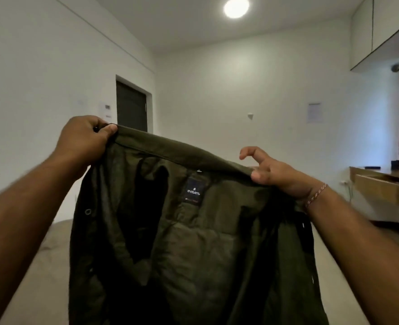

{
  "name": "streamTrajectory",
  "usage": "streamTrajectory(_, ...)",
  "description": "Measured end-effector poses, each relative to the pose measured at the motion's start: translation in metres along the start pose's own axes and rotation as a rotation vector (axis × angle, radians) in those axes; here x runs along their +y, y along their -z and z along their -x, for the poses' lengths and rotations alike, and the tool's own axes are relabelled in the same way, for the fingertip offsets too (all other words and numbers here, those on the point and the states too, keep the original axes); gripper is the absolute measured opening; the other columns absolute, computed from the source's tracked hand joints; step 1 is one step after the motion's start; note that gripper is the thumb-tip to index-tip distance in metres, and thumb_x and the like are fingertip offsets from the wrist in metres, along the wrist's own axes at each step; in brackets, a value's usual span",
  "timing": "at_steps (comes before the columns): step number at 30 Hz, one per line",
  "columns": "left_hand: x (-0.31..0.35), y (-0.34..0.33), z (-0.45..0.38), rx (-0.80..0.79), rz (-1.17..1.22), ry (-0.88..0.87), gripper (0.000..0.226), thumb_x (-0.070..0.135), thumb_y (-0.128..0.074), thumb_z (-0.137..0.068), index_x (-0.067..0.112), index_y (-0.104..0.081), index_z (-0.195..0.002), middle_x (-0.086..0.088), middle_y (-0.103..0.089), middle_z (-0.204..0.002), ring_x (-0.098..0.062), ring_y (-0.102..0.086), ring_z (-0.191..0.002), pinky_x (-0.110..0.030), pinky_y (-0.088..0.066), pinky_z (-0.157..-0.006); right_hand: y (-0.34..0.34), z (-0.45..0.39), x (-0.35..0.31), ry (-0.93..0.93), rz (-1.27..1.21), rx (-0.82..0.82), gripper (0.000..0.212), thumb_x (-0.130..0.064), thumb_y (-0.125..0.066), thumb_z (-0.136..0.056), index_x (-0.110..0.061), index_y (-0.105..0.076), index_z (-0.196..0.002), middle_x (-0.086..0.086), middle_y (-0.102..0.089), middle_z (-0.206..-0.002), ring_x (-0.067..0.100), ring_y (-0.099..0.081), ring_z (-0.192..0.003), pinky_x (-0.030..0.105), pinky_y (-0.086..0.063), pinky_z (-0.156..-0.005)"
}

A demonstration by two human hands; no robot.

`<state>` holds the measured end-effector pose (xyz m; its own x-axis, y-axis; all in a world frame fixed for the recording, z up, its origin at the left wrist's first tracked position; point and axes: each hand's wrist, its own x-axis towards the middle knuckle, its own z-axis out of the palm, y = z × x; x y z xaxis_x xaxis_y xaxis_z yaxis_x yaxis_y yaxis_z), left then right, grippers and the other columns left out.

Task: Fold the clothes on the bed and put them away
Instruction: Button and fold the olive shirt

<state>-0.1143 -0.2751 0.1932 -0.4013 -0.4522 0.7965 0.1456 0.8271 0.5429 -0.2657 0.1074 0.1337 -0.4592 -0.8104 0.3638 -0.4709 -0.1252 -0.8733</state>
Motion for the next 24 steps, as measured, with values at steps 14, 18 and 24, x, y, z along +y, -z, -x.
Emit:
streamTrajectory(14,-0.220,-0.104,0.237,-0.579,-0.513,0.235,0.023,0.036,-0.070,-0.096,0.014,-0.071,-0.089,-0.018,-0.072,-0.092,-0.040,-0.067,-0.090,-0.041,-0.050,-0.076,-0.085,0.092,0.286,-0.575,1.060,-0.108,0.018,-0.036,-0.080,-0.087,-0.024,-0.066,-0.088,-0.002,-0.051,-0.109,0.019,-0.055,-0.098,0.038,-0.050,-0.088)
streamTrajectory(18,-0.226,-0.109,0.263,-0.498,-0.491,0.296,0.019,0.034,-0.075,-0.091,0.018,-0.066,-0.087,-0.009,-0.069,-0.085,-0.036,-0.067,-0.087,-0.040,-0.050,-0.074,-0.104,0.089,0.301,-0.485,0.978,0.136,0.019,-0.045,-0.071,-0.091,-0.026,-0.067,-0.093,-0.004,-0.065,-0.096,0.020,-0.062,-0.092,0.039,-0.053,-0.079)
streamTrajectory(24,-0.161,-0.118,0.327,-0.311,-0.283,0.065,0.019,0.010,-0.074,-0.084,0.019,-0.066,-0.098,0.002,-0.069,-0.092,-0.017,-0.061,-0.081,-0.034,-0.050,-0.073,-0.130,0.065,0.298,-0.597,-0.001,0.746,0.018,-0.015,-0.078,-0.091,-0.014,-0.069,-0.107,0.007,-0.078,-0.096,0.020,-0.076,-0.087,0.039,-0.063,-0.081)
